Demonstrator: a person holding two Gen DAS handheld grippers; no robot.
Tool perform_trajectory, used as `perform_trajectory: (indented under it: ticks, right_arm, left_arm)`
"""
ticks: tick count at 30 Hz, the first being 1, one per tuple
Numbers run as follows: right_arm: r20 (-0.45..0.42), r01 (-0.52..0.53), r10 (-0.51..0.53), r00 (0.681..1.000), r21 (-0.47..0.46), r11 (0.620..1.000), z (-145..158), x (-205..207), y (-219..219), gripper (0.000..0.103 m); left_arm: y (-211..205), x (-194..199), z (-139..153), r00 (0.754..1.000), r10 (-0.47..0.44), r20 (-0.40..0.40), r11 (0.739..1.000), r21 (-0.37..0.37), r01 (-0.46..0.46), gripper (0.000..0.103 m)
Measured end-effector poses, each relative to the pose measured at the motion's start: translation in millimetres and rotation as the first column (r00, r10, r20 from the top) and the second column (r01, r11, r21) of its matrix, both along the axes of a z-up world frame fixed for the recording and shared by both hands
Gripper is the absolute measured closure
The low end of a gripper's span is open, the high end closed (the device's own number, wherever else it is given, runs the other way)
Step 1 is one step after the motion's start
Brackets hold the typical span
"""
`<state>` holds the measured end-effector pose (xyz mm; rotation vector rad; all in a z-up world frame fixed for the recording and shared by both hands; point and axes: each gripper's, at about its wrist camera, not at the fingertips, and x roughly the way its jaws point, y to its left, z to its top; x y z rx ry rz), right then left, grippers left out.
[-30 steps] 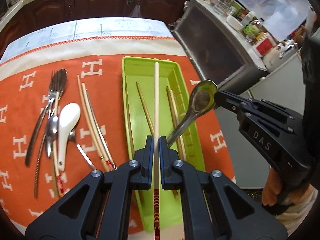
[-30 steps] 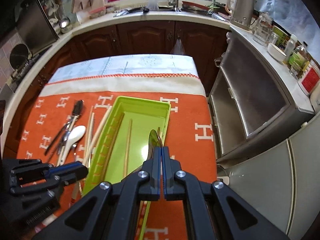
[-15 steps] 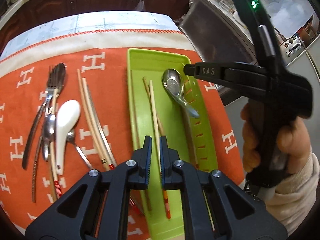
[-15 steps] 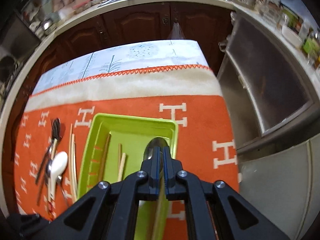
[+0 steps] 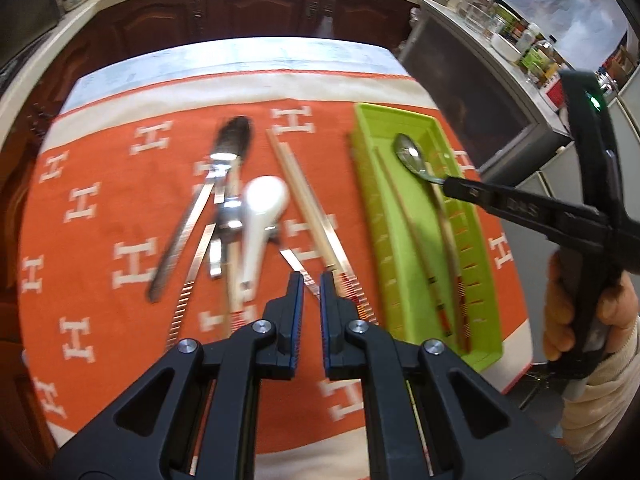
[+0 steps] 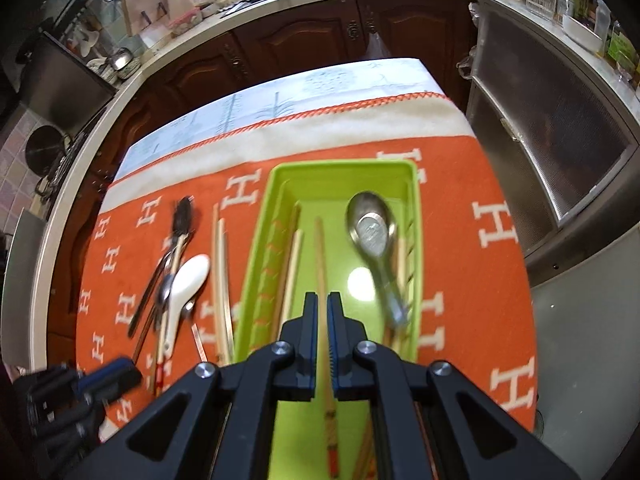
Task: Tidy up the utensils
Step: 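Move both open tools back over the remaining utensils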
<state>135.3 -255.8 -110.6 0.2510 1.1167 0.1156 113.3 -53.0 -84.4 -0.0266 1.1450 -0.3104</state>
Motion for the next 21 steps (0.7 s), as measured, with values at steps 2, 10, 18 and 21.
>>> perform_trajectory:
  ticks: [2, 10, 18, 21]
  right_arm:
    - [0.000, -0.006, 0.006, 1.000, 0.004, 1.000, 3, -9, 8, 0.098]
    - [-0.013, -0.056, 0.057, 0.998, 0.010, 0.998, 9, -28, 43, 0.098]
    - [-0.008, -0.114, 0.114, 0.993, 0.052, 0.992, 20, -36, 78, 0.086]
    - [-0.005, -0.131, 0.132, 0.991, 0.067, 0.989, 20, -36, 93, 0.084]
  left_arm:
    - [17, -5, 4, 1.000, 0.019, 0.006, 1.000, 0.007, -0.019, 0.099]
    - [67, -11, 21, 0.996, 0.080, 0.047, 0.996, 0.031, -0.081, 0.081]
    - [100, -4, 19, 0.995, 0.089, 0.055, 0.995, 0.050, -0.092, 0.077]
    - [106, 1, 8, 0.996, 0.081, 0.038, 0.996, 0.045, -0.083, 0.077]
